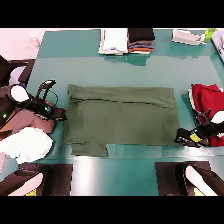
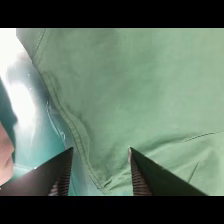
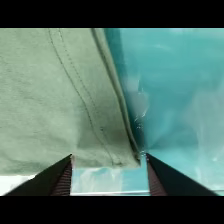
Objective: Fold the shirts.
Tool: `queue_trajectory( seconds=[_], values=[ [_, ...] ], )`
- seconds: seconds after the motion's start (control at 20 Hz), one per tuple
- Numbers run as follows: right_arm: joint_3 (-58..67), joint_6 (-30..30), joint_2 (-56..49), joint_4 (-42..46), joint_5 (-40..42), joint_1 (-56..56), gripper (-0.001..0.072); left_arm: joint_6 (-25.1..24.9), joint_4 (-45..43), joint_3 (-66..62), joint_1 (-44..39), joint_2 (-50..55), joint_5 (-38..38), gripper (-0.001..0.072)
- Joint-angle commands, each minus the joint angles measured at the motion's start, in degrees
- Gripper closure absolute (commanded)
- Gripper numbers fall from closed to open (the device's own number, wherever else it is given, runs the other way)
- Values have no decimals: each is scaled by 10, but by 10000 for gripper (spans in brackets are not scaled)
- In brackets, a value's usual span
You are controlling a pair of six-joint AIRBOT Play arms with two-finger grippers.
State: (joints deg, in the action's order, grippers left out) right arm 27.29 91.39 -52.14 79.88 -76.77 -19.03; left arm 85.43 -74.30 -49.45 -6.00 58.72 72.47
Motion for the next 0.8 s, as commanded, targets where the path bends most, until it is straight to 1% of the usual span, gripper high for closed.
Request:
queue_trajectory(
  seconds=[0.0, 0.05, 0.1, 0.15, 0.2, 0.25, 0.4, 0.45, 0.5, 0.55, 0.65, 0.75],
  values=[
    [-8, 0, 0, -9, 22, 0, 398, 0, 0, 1, 0, -1, 0, 283],
    [-8, 0, 0, -9, 22, 0, 568, -1, 0, 1, 0, -1, 2, 283],
    [-8, 0, 0, -9, 22, 0, 691, -4, -1, 1, 0, -1, 7, 283],
    [-8, 0, 0, -8, 21, 0, 692, -4, -4, 1, 0, -1, 18, 285],
    [-7, 0, 0, -8, 18, 0, 692, -3, -8, 1, 0, -1, 34, 367],
    [-7, 0, 0, -8, 17, 0, 692, -3, -8, 2, 0, -3, 52, 417],
    [-8, -4, 0, -8, 17, 0, 692, 9, -5, 50, 0, -59, 60, 416],
    [-8, -5, 0, -8, 19, 0, 692, 19, -1, 76, 0, -82, 61, 358],
    [-8, -5, 0, -8, 21, 0, 692, 28, 11, 102, 0, -103, 63, 240],
    [-8, -5, 0, -8, 24, 0, 692, 29, 34, 130, 0, -118, 62, 204],
    [-8, -5, 0, -9, 26, 0, 692, 23, 90, 178, -6, -120, 58, 204],
    [-8, -5, 0, -8, 26, 0, 692, 22, 101, 219, -46, -120, 20, 204]
  ],
)
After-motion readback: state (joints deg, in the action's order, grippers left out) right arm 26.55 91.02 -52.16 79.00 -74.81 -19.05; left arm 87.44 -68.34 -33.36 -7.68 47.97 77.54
